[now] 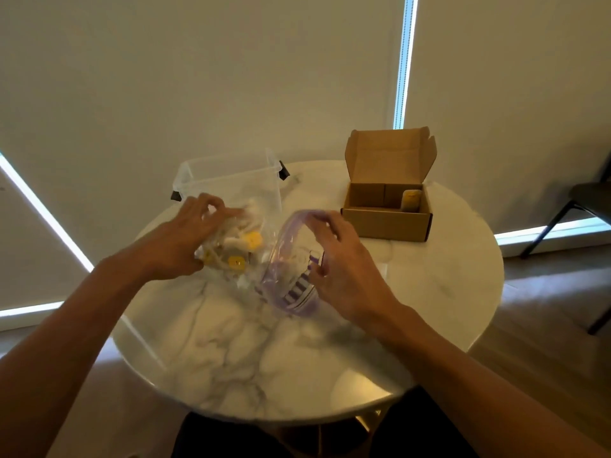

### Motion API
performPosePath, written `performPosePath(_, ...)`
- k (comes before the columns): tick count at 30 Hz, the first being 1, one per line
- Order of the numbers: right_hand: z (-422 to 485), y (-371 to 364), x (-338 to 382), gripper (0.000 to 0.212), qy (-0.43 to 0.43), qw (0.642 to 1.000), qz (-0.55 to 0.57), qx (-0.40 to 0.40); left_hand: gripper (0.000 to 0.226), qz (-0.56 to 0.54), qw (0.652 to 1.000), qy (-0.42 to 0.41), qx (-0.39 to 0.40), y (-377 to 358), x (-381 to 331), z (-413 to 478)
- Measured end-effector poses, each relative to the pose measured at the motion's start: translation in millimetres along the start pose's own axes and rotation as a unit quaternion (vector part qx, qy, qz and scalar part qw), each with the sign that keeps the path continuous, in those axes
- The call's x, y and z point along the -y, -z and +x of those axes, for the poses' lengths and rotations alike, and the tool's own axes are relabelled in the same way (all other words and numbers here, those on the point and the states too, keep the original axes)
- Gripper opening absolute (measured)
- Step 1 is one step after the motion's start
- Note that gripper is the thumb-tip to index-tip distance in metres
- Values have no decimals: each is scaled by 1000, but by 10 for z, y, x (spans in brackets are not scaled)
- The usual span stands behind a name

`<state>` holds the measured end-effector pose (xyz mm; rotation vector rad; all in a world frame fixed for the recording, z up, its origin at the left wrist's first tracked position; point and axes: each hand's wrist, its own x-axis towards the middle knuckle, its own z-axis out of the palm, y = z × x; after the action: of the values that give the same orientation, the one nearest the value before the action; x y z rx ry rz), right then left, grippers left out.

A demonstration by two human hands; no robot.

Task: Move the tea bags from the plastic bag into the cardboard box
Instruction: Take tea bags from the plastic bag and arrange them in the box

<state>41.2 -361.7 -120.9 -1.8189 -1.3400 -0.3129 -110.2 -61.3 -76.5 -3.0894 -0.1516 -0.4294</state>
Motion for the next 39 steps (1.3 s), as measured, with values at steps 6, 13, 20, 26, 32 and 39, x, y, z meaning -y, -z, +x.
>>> performPosePath(6, -22, -37, -14, 85, 14, 999, 26, -27, 113, 9, 995, 13, -95, -98, 122, 60)
performPosePath(13, -116, -43, -123, 72, -5, 1000, 18, 3, 123, -77, 994, 59, -53, -410, 50, -101)
performPosePath(20, -290, 71, -112, 30, -13, 998, -31, -60, 78, -239, 931, 171, -217, -274, -521, -289)
performPosePath(26, -300, -129, 81, 28, 29, 994, -29, 102, 29, -385, 893, 104, -208, -265, -1013, -138)
performPosePath(32, 84, -277, 75, 40, 26, 978, -86, 188, 37, -401, 911, 29, -95, 0, -1076, 238)
performPosePath(39, 23, -165, -150, 35, -27, 986, -10, 163, 36, -390, 916, -32, -88, -145, -1077, 224)
